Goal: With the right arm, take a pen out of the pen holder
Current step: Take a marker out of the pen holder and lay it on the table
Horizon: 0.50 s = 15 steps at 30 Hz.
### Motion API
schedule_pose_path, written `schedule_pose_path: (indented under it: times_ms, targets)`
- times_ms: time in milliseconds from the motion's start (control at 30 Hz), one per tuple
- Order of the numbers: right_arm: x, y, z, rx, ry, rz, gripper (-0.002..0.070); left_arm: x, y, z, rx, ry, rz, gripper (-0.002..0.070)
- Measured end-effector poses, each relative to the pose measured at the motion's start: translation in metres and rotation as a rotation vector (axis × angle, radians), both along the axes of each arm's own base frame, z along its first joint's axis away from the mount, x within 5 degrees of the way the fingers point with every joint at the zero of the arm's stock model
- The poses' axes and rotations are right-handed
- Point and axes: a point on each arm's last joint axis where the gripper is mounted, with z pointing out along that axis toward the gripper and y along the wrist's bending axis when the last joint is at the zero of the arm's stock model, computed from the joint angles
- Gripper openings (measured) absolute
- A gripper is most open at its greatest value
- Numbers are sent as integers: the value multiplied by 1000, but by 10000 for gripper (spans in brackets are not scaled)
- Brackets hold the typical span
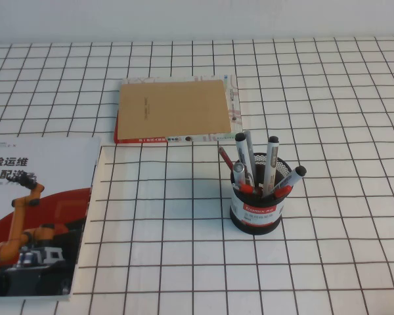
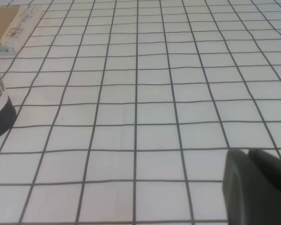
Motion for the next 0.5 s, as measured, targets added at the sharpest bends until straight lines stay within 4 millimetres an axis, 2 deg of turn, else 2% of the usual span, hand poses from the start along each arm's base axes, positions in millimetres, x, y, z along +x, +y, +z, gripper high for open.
schedule_pose_path:
  times_ms: [500]
  targets:
    - [0,1,1,21,-8,0,-17,0,0,0,0,0,0,-4]
